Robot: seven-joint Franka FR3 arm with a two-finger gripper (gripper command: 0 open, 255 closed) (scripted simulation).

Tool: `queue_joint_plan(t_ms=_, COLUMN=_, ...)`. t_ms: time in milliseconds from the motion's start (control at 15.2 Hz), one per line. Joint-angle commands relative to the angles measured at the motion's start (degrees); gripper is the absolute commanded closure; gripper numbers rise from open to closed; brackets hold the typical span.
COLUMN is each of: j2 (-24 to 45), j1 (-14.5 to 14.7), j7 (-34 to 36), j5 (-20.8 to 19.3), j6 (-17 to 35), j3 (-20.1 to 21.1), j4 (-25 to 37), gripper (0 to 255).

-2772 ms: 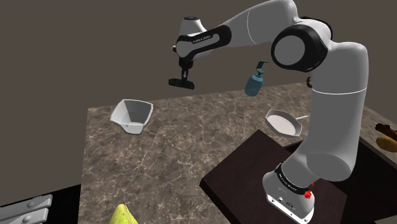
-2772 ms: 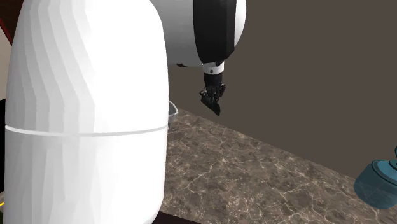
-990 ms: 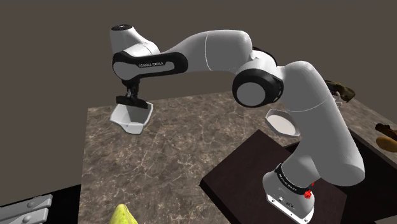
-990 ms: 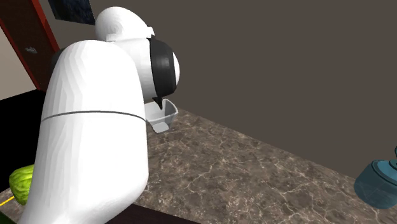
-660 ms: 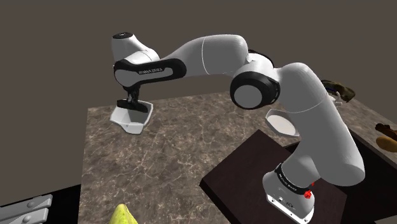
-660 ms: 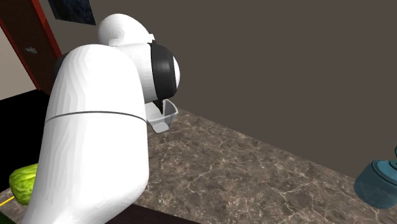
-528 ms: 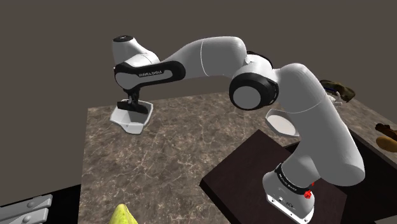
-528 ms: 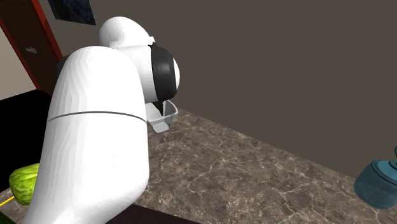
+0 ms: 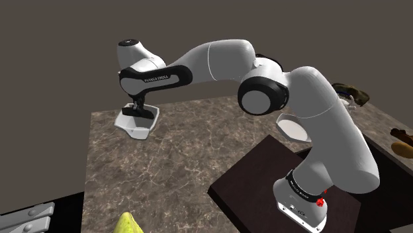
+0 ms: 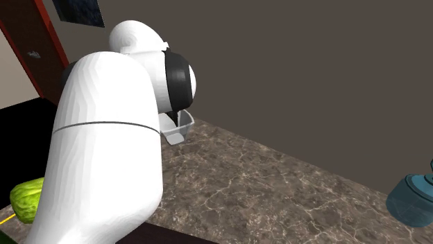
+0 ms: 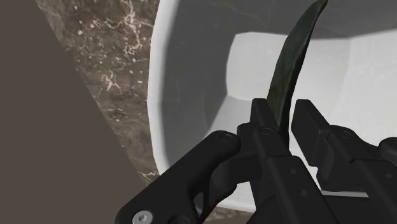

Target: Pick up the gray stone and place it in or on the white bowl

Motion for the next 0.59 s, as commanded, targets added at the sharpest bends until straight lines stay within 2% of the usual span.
queue_joint_plan(t_ms=0, j2=0.1, j1=0.0, j7=0.0, j5=0.0, j6=-0.1, j3=0.0, j4=-0.1, gripper=255)
queue_joint_plan(t_ms=66, j2=0.0, j1=0.0, j7=0.0, j5=0.0, j6=-0.1, j3=0.0, j4=-0.1, gripper=0)
queue_joint_plan(t_ms=396, j2=0.1, j1=0.0, j7=0.0, j5=0.0, j6=-0.1, j3=0.0, j4=-0.1, gripper=0)
queue_joint_plan(t_ms=528, j2=-1.9, j1=0.1, j7=0.0, j5=0.0, j6=-2.5, j3=0.0, j4=0.4, gripper=0)
